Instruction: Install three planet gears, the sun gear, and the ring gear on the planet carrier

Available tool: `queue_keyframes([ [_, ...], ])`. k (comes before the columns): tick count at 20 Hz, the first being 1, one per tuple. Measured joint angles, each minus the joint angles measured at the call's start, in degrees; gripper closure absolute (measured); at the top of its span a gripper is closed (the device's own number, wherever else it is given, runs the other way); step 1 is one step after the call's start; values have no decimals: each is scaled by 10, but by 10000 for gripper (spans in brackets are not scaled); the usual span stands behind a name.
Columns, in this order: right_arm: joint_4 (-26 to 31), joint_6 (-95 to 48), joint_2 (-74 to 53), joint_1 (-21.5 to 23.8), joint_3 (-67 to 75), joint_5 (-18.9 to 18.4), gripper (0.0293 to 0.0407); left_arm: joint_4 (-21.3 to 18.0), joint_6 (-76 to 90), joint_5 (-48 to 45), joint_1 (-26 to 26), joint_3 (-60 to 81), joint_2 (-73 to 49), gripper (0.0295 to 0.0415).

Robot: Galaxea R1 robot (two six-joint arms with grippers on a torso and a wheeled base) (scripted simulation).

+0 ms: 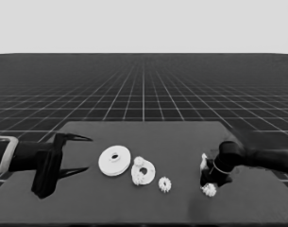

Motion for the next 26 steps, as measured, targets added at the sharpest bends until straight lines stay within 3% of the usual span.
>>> queue_keyframes([
  [3,-28,-7,15,-36,-31,22,315,0,0,0,0,0,0,326],
  [8,-34,-9,19,-43,-39,27,315,0,0,0,0,0,0,326],
  [10,-35,-9,19,-44,-39,28,386,0,0,0,0,0,0,326],
  [18,-35,-9,19,-43,-39,28,388,0,0,0,0,0,0,326],
  [19,6,3,-1,2,5,-5,388,0,0,0,0,0,0,326],
  [21,54,9,-16,62,33,-33,388,0,0,0,0,0,0,326],
  [26,80,11,-19,91,40,-46,388,0,0,0,0,0,0,326],
])
